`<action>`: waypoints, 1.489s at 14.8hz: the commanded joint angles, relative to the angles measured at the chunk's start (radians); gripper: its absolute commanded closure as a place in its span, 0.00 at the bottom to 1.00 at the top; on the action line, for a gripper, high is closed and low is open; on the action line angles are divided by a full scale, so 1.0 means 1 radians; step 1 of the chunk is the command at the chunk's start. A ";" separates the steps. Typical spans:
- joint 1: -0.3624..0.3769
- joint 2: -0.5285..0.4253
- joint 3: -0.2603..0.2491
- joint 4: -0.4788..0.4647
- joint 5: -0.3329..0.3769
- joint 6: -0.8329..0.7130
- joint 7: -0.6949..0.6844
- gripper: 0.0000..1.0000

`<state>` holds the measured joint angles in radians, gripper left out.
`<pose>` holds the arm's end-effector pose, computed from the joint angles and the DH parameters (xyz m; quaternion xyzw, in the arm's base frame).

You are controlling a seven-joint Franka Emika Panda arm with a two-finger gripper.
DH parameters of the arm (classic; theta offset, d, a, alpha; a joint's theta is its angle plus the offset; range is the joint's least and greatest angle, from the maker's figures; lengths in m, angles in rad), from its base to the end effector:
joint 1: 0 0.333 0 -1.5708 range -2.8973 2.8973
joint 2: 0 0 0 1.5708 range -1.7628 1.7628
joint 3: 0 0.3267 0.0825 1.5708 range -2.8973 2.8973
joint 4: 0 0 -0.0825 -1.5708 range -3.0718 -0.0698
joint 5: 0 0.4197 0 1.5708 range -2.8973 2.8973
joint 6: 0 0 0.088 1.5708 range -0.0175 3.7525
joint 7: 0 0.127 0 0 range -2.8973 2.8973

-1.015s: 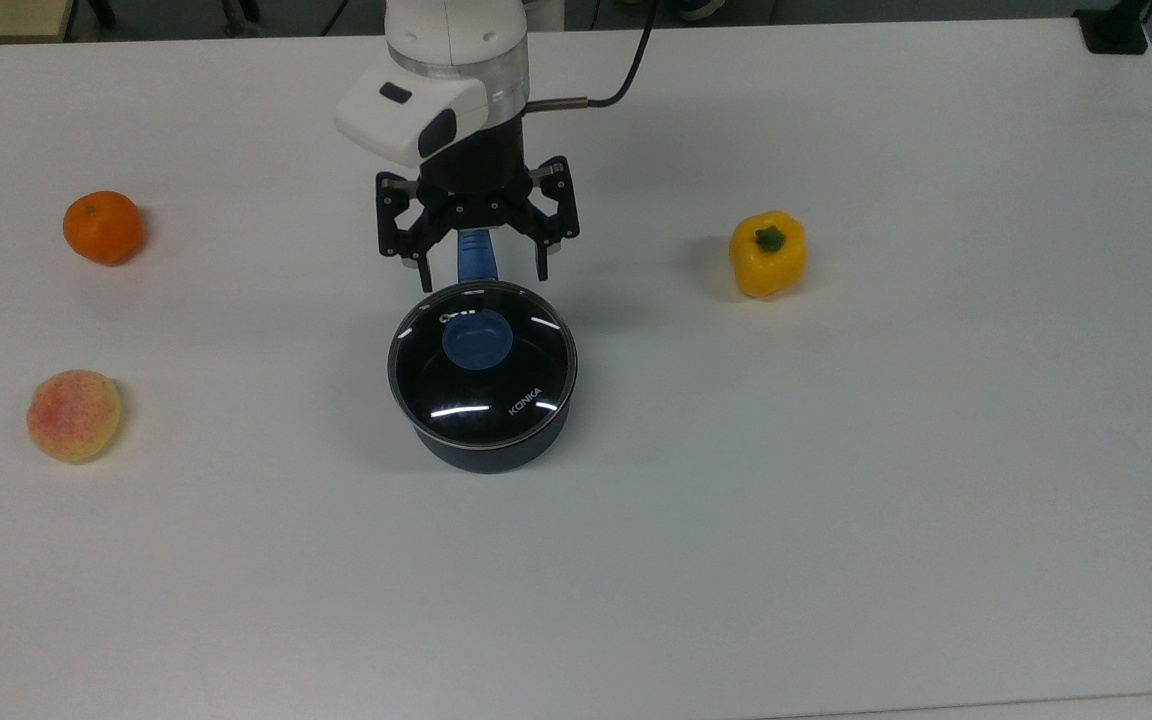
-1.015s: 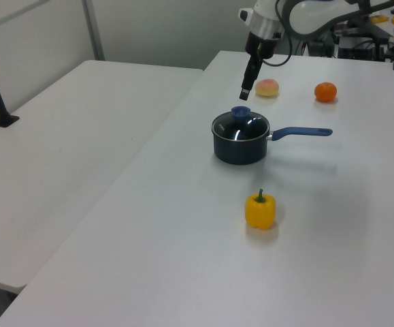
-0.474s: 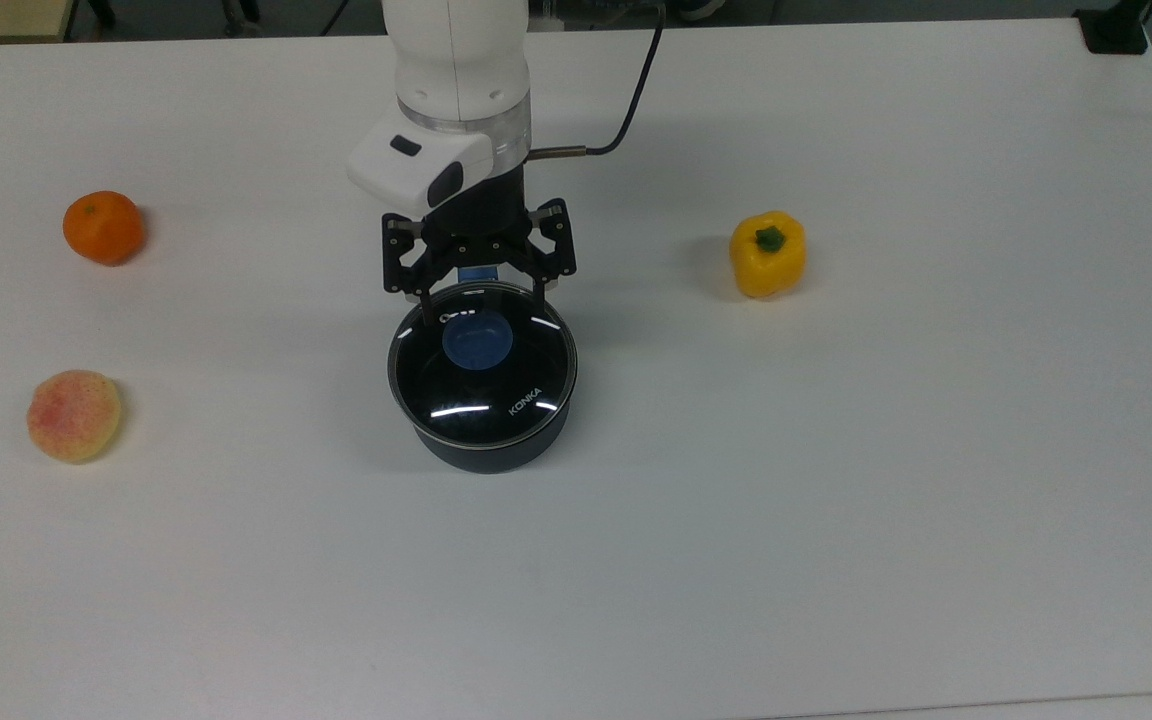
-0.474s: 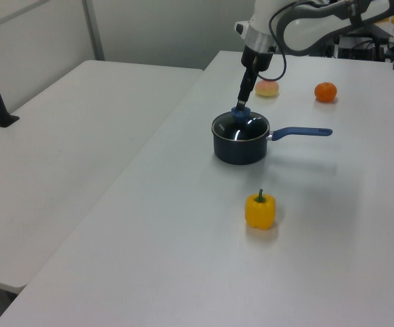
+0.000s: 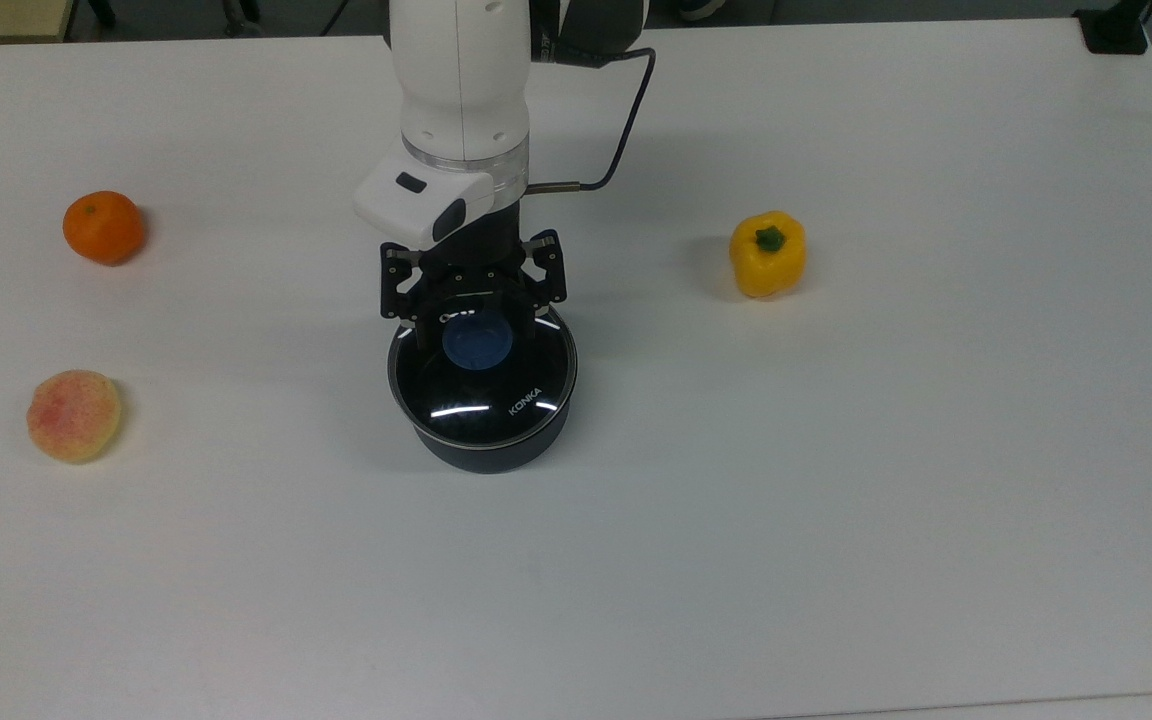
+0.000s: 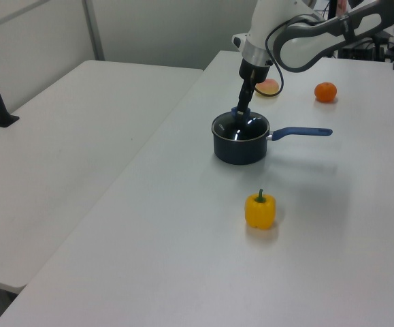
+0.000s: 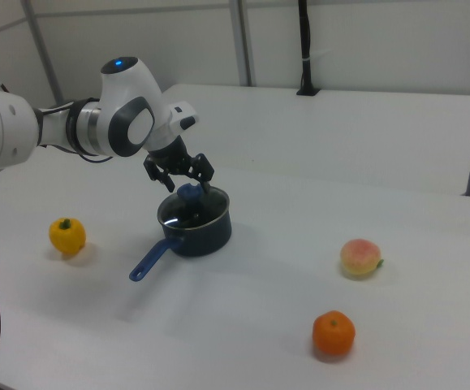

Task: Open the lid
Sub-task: 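Close the gripper on the blue knob and lift the lid off the pot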

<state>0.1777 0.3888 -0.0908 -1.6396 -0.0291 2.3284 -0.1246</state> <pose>0.7313 0.0700 0.3984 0.9811 0.1184 0.1495 0.0313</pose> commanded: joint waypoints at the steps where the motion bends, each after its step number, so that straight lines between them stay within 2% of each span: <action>1: 0.011 0.004 -0.013 -0.019 -0.018 0.034 0.014 0.03; 3: 0.011 0.005 -0.013 -0.019 -0.020 0.034 0.014 0.07; 5: 0.011 0.005 -0.013 -0.019 -0.020 0.034 0.013 0.18; 8: 0.011 0.005 -0.013 -0.020 -0.028 0.031 0.003 0.49; 10: 0.011 0.005 -0.013 -0.020 -0.038 0.029 0.002 0.75; 11: 0.011 0.004 -0.013 -0.020 -0.040 0.028 0.002 0.78; 16: 0.009 -0.039 -0.013 -0.020 -0.045 0.012 0.014 0.80; 22: 0.006 -0.172 -0.015 -0.019 -0.032 -0.202 0.007 0.80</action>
<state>0.1741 0.3088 -0.0931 -1.6335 -0.0567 2.2295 -0.1245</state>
